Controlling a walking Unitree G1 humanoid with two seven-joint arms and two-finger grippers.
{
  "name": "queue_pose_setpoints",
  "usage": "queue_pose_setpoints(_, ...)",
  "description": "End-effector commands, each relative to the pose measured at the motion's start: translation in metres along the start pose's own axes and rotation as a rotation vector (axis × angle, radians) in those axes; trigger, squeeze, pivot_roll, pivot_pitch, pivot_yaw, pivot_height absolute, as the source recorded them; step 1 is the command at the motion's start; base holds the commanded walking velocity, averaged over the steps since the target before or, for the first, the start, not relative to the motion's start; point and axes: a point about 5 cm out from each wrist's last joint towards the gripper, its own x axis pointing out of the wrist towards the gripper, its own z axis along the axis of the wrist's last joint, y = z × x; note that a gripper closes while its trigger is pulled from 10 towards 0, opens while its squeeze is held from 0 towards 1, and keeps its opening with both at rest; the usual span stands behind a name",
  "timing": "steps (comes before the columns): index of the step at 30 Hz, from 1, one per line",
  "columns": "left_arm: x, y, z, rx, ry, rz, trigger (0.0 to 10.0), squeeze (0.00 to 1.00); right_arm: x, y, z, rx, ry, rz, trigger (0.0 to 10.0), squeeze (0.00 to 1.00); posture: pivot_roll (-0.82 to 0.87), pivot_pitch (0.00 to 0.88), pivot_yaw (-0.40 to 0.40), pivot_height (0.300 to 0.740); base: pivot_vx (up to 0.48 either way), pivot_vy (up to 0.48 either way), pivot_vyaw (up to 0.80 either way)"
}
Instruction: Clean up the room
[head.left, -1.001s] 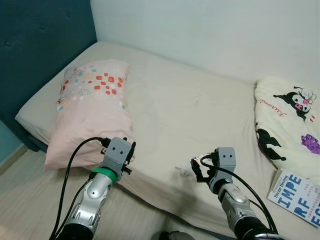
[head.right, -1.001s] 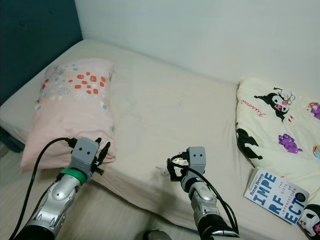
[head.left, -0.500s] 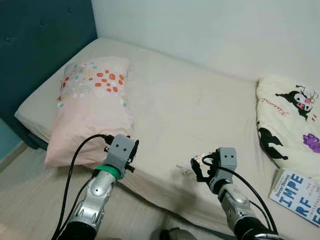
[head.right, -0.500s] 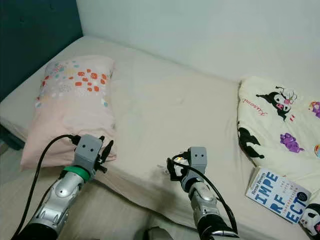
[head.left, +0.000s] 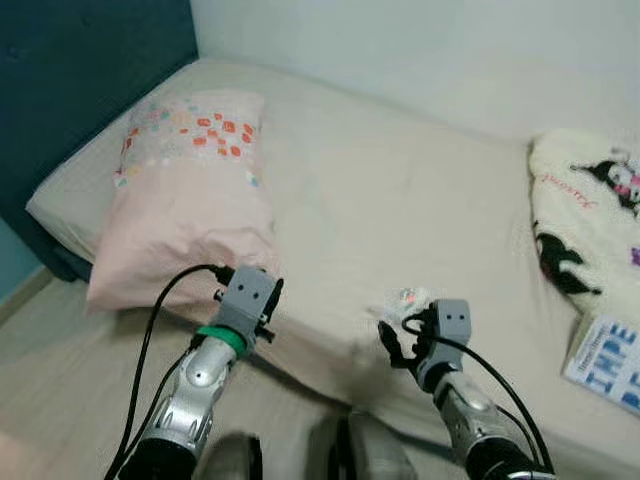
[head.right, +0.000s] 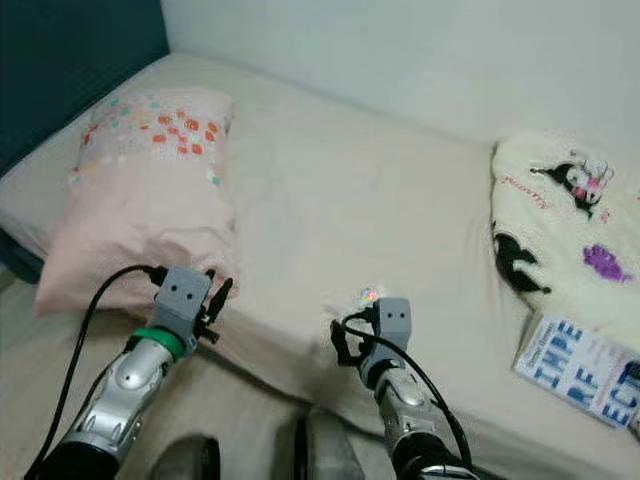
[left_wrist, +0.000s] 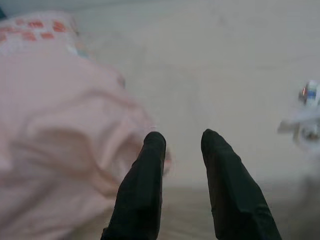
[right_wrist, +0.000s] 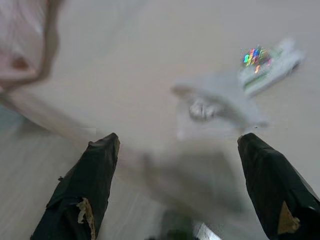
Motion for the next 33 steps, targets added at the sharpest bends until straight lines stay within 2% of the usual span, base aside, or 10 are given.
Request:
queue_pose_setpoints(1, -0.002, -0.003, -0.005, 0.005, 0.026, -0.016, 10.0, 0.0, -0.001, -0.004, -0.001, 0.017, 0.004, -0.024, 10.0, 0.0, -0.01, 0.026, -0.011, 0.605, 0.0, 0.0, 0.0)
queue_pose_setpoints(7, -0.003, -0.004, -0.004, 0.008, 0.026, -0.021, 10.0, 0.0, 0.007, -0.004, 0.015, -0.003, -0.032, -0.038, 10.0, 0.0, -0.01, 0.032, -0.008, 0.605, 0.0, 0.0, 0.0)
queue_pose_setpoints(14, -0.007, -0.004, -0.004, 0.012, 0.029, -0.022, 10.0, 0.0, 0.025, 0.005, 0.066, -0.131, -0.199, -0.036, 10.0, 0.0, 0.01, 0.048, -0.008, 0.605, 0.0, 0.0, 0.0)
queue_pose_setpoints(19, -0.012, -0.004, -0.005, 0.011, 0.033, -0.019, 10.0, 0.0, 0.031, 0.002, 0.081, -0.069, -0.201, -0.083, 10.0, 0.0, 0.02, 0.071, -0.011, 0.605, 0.0, 0.0, 0.0)
queue_pose_setpoints(20, -0.013, -0.004, -0.005, 0.01, 0.034, -0.019, 10.0, 0.0, 0.032, 0.0, 0.079, -0.044, -0.18, -0.107, 10.0, 0.23, 0.02, 0.09, -0.012, 0.605, 0.0, 0.0, 0.0)
queue_pose_setpoints(22, -0.015, -0.005, -0.005, 0.009, 0.037, -0.019, 10.0, 0.0, 0.032, -0.002, 0.078, -0.013, -0.163, -0.129, 10.0, 0.27, 0.02, 0.093, -0.012, 0.605, 0.0, 0.0, 0.0)
queue_pose_setpoints(23, -0.017, -0.005, -0.006, 0.009, 0.04, -0.02, 10.0, 0.0, 0.033, -0.002, 0.076, 0.015, -0.147, -0.149, 10.0, 0.48, 0.03, 0.104, -0.013, 0.605, 0.0, 0.0, 0.0)
queue_pose_setpoints(24, -0.02, -0.005, -0.007, 0.009, 0.044, -0.021, 10.0, 0.0, 0.034, -0.002, 0.075, 0.036, -0.137, -0.164, 10.0, 1.0, 0.03, 0.107, -0.013, 0.605, 0.0, 0.0, 0.0)
queue_pose_setpoints(32, -0.03, -0.005, -0.01, 0.013, 0.068, -0.022, 10.0, 0.0, 0.032, -0.005, 0.064, 0.188, -0.099, -0.275, 10.0, 0.96, 0.03, 0.158, -0.019, 0.605, 0.0, 0.0, 0.0)
queue_pose_setpoints(33, -0.031, -0.004, -0.01, 0.014, 0.069, -0.02, 10.0, 0.0, 0.032, -0.006, 0.062, 0.218, -0.094, -0.287, 10.0, 0.53, 0.03, 0.162, -0.016, 0.605, 0.0, 0.0, 0.0)
